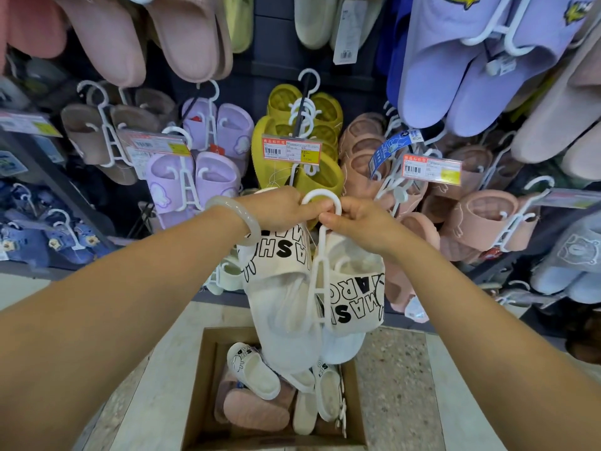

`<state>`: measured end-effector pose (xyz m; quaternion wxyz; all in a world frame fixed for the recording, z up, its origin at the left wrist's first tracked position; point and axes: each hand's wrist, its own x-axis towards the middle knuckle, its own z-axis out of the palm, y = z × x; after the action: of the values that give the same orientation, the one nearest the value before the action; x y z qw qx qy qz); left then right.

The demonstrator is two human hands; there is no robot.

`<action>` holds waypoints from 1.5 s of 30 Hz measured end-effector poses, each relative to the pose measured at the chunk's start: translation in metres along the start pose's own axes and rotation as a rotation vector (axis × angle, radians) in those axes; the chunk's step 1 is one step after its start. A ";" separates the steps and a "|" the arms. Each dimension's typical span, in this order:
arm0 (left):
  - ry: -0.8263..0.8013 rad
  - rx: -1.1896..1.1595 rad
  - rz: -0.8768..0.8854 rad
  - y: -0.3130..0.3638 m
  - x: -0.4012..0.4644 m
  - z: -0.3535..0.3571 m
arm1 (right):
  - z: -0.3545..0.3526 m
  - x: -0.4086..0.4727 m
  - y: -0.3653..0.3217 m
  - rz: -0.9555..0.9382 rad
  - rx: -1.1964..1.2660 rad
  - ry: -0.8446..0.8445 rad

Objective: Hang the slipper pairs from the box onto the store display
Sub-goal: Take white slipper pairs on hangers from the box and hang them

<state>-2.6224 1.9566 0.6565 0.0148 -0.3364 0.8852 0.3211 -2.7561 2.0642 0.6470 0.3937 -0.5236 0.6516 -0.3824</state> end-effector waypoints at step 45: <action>0.421 -0.002 0.249 0.028 -0.029 -0.053 | -0.045 0.033 -0.103 0.039 -0.232 0.255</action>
<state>-2.6072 1.9586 0.7212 -0.2102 -0.2843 0.9030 0.2440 -2.7627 2.0195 0.7551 0.2519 -0.5000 0.7461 -0.3605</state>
